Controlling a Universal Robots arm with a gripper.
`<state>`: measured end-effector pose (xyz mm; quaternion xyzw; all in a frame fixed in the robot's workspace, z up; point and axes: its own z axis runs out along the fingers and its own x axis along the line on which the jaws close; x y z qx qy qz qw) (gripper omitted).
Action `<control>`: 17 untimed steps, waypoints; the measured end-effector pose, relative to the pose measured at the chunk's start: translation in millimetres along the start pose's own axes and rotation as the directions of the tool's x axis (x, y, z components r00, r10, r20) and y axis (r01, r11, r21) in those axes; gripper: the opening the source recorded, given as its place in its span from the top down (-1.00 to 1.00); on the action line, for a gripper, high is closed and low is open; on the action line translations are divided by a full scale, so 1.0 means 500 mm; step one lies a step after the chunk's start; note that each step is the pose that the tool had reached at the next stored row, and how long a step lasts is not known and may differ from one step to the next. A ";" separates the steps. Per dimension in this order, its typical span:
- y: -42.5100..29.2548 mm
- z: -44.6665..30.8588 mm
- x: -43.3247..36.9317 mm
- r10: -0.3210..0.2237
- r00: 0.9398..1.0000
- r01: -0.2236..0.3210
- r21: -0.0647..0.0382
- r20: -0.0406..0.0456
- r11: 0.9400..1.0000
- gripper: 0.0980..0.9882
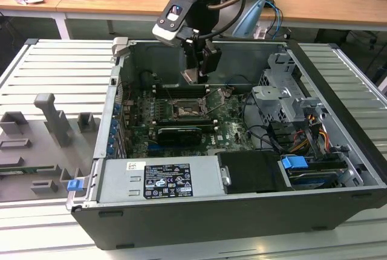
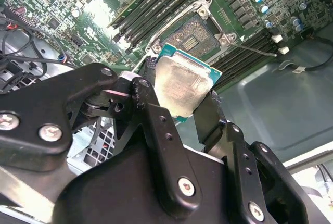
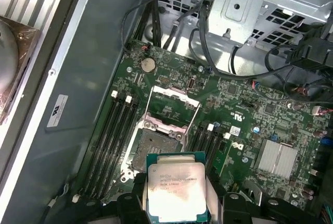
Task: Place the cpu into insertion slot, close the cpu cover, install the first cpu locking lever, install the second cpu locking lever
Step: 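Place the cpu into insertion slot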
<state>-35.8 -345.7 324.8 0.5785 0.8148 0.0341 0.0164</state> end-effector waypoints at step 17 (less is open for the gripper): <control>-0.001 0.009 0.000 0.153 0.988 -0.153 -0.003 0.012 0.988 0.01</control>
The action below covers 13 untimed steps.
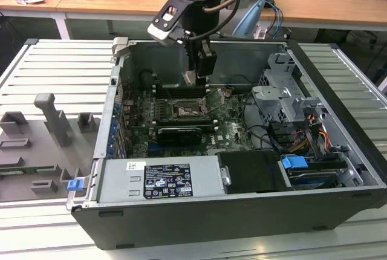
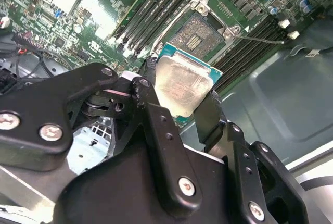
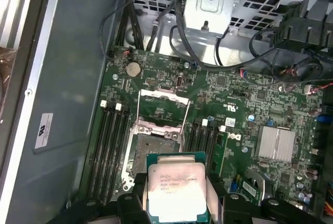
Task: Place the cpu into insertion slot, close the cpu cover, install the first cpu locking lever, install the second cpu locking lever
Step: 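Place the cpu into insertion slot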
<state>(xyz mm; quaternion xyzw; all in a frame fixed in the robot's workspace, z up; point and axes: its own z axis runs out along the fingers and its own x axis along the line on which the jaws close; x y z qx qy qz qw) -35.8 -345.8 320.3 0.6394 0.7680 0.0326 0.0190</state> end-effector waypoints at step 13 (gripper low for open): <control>-0.002 0.022 0.000 0.007 1.000 -0.007 0.001 0.003 1.000 0.01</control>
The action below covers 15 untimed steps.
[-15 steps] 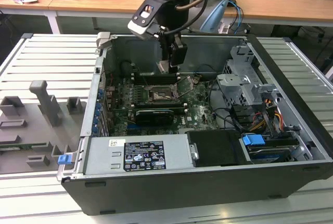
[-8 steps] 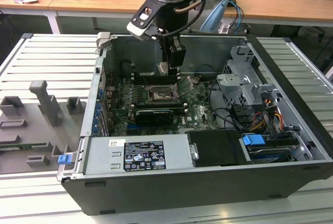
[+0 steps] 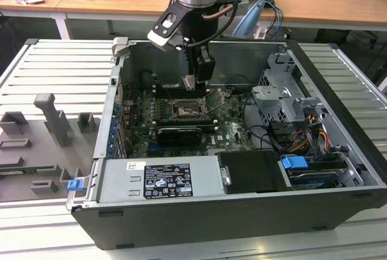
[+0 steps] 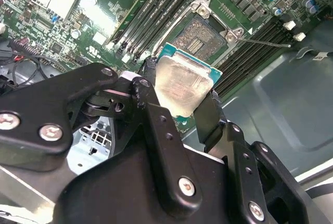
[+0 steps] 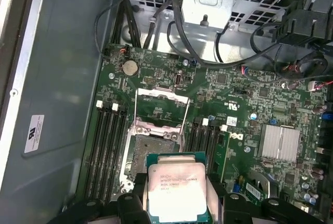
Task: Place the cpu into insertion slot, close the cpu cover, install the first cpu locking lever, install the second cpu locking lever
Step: 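Place the cpu into insertion slot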
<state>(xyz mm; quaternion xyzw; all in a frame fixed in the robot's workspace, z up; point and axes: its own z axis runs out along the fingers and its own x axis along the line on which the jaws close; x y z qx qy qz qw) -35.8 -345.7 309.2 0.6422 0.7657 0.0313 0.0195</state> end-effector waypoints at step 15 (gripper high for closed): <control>-0.001 0.017 0.000 0.036 0.999 -0.036 0.000 0.003 0.999 0.01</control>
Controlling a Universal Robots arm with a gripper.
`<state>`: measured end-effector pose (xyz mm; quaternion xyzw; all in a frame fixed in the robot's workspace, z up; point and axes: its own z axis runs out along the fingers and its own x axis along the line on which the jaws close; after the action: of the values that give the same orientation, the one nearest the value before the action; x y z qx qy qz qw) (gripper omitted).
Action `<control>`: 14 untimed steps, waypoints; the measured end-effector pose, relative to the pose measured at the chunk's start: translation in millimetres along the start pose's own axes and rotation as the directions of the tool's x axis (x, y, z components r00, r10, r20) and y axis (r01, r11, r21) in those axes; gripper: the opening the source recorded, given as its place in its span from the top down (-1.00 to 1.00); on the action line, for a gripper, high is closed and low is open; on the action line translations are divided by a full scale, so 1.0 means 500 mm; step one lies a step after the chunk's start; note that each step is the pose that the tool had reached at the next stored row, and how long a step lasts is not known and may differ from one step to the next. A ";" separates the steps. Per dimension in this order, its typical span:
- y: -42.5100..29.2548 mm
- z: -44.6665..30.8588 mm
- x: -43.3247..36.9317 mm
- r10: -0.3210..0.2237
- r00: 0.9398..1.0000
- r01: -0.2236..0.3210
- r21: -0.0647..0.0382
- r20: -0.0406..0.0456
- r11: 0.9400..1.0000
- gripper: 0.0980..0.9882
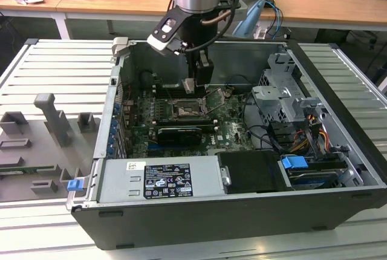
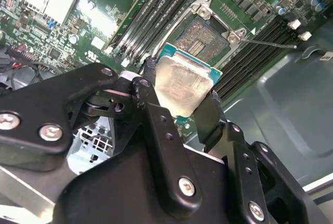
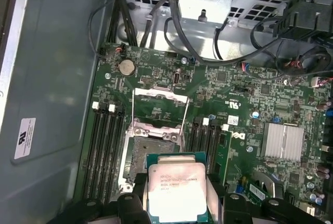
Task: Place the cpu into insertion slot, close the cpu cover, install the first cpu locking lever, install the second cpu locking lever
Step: 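Place the cpu into insertion slot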
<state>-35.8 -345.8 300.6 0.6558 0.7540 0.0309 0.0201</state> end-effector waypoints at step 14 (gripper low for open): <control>-0.002 0.032 0.001 0.102 0.995 -0.102 -0.002 0.007 0.995 0.01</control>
<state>-35.8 -344.9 284.6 0.6937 0.7193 0.0300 0.0217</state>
